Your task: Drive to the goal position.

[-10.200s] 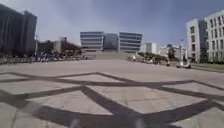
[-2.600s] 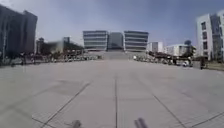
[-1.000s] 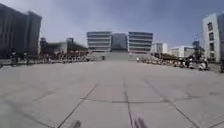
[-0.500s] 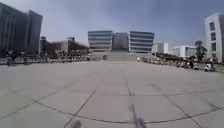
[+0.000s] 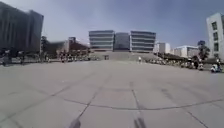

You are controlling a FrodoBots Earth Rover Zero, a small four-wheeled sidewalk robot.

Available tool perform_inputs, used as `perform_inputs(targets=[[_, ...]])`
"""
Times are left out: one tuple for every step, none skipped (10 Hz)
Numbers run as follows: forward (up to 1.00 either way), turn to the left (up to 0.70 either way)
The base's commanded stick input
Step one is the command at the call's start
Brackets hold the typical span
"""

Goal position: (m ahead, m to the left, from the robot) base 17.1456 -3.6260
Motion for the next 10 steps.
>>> perform_inputs(targets=[[1.00, 0.00], [1.00, 0.00], [1.00, 0.00], [1.00, 0.00], [1.00, 0.00], [1.00, 0.00], [1.00, 0.00], [1.00, 0.00], [1.00, 0.00], [1.00, 0.00]])
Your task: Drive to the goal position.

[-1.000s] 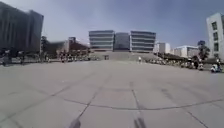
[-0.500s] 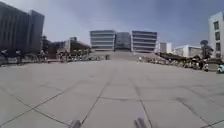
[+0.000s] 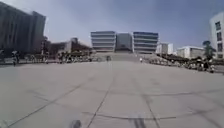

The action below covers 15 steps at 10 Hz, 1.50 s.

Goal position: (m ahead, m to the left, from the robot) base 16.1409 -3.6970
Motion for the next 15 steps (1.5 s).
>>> perform_inputs(targets=[[1.00, 0.00], [1.00, 0.00], [1.00, 0.00], [1.00, 0.00], [1.00, 0.00], [1.00, 0.00], [1.00, 0.00], [1.00, 0.00], [1.00, -0.05], [1.00, -0.21], [1.00, -0.16], [1.00, -0.20], [1.00, -0.31], [1.00, -0.40], [1.00, -0.40]])
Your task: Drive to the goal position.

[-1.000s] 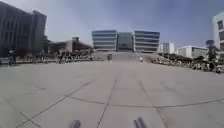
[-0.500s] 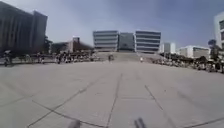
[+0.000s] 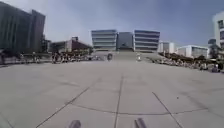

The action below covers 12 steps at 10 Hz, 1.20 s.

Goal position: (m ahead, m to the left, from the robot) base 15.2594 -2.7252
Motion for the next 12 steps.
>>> perform_inputs(targets=[[1.00, -0.40], [1.00, -0.40], [1.00, -0.40], [1.00, -0.40], [1.00, -0.40], [1.00, -0.40], [1.00, -0.40], [1.00, -0.40], [1.00, -0.27], [1.00, -0.05], [1.00, 0.00], [1.00, 0.00]])
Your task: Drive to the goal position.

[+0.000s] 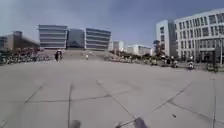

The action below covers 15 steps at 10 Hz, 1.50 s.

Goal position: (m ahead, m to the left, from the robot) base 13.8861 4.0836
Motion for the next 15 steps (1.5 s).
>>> perform_inputs(targets=[[1.00, 0.00], [1.00, 0.00], [1.00, 0.00], [1.00, 0.00], [1.00, 0.00], [1.00, 0.00], [1.00, 0.00], [1.00, 0.00], [1.00, 0.00], [1.00, 0.00], [1.00, 0.00], [1.00, 0.00], [1.00, 0.00], [1.00, 0.00], [1.00, 0.00]])
